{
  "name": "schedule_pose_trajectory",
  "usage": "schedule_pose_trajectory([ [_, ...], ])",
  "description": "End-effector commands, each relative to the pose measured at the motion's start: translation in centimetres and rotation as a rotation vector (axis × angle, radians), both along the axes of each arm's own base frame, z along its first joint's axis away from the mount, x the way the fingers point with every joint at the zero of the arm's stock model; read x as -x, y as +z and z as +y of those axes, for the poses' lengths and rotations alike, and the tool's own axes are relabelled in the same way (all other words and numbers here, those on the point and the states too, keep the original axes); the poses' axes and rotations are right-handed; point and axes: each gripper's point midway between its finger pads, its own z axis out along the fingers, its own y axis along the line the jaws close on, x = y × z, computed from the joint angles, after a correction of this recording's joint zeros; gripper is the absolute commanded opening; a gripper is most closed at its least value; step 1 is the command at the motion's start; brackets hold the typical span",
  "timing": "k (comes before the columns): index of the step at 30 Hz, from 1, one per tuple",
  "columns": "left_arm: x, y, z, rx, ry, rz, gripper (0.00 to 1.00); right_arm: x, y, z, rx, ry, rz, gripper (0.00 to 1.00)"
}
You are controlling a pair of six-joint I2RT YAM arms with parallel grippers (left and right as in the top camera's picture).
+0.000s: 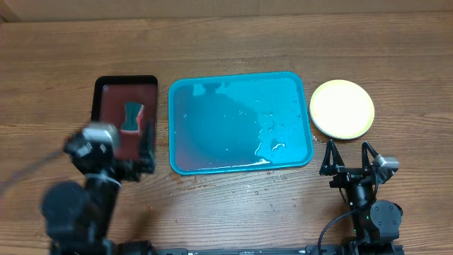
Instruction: Clean dirty plates on tray and stack at the side
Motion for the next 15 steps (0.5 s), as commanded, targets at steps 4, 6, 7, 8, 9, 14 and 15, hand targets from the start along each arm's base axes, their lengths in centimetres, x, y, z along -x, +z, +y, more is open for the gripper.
schedule_pose_trajectory([
  [4, 1.1, -5.2, -1.7, -0.068, -0.081, -0.132, 1.00, 0.0, -0.1, 0.2, 0.005, 0.007, -0.008, 1.00],
  [6, 1.1, -6.7, -1.7, -0.087, -0.082, -0.179, 1.00, 0.0, -0.1, 0.2, 0.005, 0.007, -0.008, 1.00],
  [7, 1.1, -7.1, -1.7, -0.093, -0.081, -0.190, 1.00, 0.0, -0.1, 0.2, 0.005, 0.007, -0.008, 1.00],
  [8, 1.1, -7.6, -1.7, -0.105, -0.082, -0.197, 1.00, 0.0, -0.1, 0.1, 0.005, 0.006, -0.008, 1.00],
  [9, 1.1, -8.0, -1.7, -0.114, -0.082, -0.200, 1.00, 0.0, -0.1, 0.2, 0.005, 0.007, -0.008, 1.00],
  [14, 0.9, -9.9, -1.7, -0.190, -0.089, -0.188, 1.00, 0.0, -0.1, 0.2, 0.005, 0.007, -0.008, 1.00],
  [15, 0.8, -10.2, -1.7, -0.207, -0.090, -0.185, 1.00, 0.0, -0.1, 0.1, 0.005, 0.006, -0.008, 1.00],
])
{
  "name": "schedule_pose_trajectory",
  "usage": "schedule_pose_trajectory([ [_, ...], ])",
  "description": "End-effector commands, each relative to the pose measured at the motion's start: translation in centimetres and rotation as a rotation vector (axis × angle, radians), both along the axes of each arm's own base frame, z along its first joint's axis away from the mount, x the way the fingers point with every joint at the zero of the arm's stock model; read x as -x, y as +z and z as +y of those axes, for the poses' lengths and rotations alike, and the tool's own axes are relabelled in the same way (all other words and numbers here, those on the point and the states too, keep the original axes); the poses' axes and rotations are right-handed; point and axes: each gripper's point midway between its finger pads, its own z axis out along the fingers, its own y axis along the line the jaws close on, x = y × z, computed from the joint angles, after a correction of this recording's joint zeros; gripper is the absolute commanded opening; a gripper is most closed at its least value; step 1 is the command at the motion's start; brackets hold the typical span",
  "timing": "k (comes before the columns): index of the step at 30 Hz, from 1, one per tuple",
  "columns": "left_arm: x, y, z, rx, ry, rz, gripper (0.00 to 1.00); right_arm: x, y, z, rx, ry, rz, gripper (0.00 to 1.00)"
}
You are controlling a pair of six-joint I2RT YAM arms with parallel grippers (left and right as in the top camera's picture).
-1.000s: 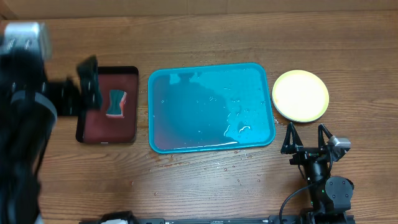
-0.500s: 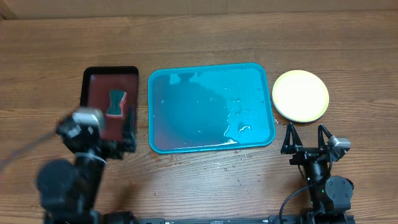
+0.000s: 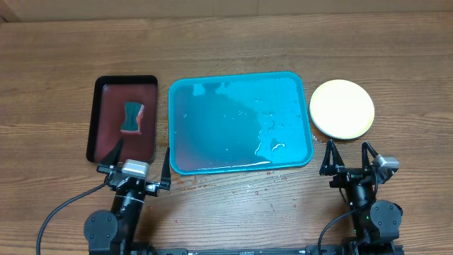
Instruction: Clean dirty plates on tray and stack at the side
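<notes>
A wet blue tray lies in the middle of the table with no plate on it, only water drops. To its right sits a pale yellow plate stack. A teal sponge rests in a small black tray at the left. My left gripper stands open near the front edge, just below the black tray. At the front right my right gripper is open below the plates, holding nothing.
Brown wooden table all around. Black cables trail from both arm bases at the front edge.
My left arm has dropped from over the black tray's front to a low pose at the table's front edge, its gripper open. The right arm, plates and sponge have not moved.
</notes>
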Motion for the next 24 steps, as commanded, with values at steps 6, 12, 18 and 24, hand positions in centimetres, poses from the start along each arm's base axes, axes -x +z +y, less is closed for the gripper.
schedule_pose_trajectory([
  [6, -0.2, -2.6, -0.4, -0.126, -0.020, -0.013, 1.00, 0.0, -0.1, 0.2, 0.003, 0.007, -0.009, 1.00],
  [12, -0.3, -4.3, -0.4, -0.141, -0.020, -0.017, 1.00, 0.0, -0.1, 0.1, 0.003, 0.006, -0.009, 1.00],
  [18, -0.5, -5.8, -0.3, -0.164, -0.021, 0.008, 1.00, 0.0, -0.1, 0.2, 0.003, 0.007, -0.009, 1.00],
  [24, -0.8, -7.1, -0.3, -0.156, -0.023, 0.027, 1.00, 0.0, -0.1, 0.2, 0.003, 0.007, -0.009, 1.00],
])
